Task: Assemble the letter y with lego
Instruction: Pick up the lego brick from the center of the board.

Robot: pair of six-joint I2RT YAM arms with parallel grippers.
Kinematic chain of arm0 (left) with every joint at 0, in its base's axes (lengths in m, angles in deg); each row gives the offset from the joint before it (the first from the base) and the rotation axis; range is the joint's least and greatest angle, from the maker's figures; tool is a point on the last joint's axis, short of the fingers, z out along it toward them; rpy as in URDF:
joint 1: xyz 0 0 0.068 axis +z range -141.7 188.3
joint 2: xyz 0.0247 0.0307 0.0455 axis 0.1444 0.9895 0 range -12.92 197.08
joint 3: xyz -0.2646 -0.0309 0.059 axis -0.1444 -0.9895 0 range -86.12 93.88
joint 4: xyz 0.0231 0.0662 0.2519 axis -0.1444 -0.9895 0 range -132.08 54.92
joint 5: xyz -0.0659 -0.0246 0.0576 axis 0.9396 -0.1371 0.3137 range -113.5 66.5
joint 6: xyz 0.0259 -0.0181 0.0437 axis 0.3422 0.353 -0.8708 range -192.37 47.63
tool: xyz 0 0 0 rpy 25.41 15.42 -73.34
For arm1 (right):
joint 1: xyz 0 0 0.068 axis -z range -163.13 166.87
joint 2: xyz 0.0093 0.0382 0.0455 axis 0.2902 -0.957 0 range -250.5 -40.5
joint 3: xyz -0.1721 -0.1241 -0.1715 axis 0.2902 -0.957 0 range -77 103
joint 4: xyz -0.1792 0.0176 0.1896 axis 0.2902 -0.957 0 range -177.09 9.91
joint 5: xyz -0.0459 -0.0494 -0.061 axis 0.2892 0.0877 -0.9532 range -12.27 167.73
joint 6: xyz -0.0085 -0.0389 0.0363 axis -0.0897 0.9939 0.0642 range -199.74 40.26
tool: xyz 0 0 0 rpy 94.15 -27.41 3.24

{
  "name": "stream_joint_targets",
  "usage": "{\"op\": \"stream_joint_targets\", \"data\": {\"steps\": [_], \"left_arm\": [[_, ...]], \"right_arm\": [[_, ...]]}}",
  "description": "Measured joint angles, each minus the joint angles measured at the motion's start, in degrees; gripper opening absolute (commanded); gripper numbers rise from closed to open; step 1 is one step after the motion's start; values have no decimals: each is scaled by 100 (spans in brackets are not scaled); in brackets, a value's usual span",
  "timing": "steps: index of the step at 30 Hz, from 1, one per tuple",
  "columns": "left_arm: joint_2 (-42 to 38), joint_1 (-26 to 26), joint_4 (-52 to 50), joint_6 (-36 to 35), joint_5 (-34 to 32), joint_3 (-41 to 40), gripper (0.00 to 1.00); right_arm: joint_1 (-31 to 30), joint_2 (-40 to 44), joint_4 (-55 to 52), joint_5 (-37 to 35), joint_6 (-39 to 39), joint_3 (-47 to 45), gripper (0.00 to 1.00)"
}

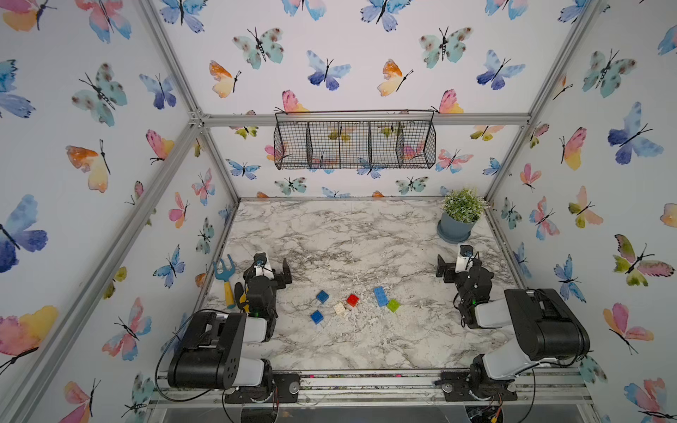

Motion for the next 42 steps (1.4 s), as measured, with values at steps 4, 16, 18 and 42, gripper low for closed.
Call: {"op": "stream_joint_targets", "data": {"steps": [4,16,18,42], "left_arm": [[0,0,0,-2,0,0,98],[11,72,-70,2,157,94,98],[11,79,-105,2,179,94,98],[-1309,302,-4800,2699,1108,2704,83]], "right_arm": [[0,0,13,0,0,0,98],[0,0,20,0,0,0,98],[0,0,20,0,0,0,98],[20,1805,-4439,1043,-2723,1932,89]]}}
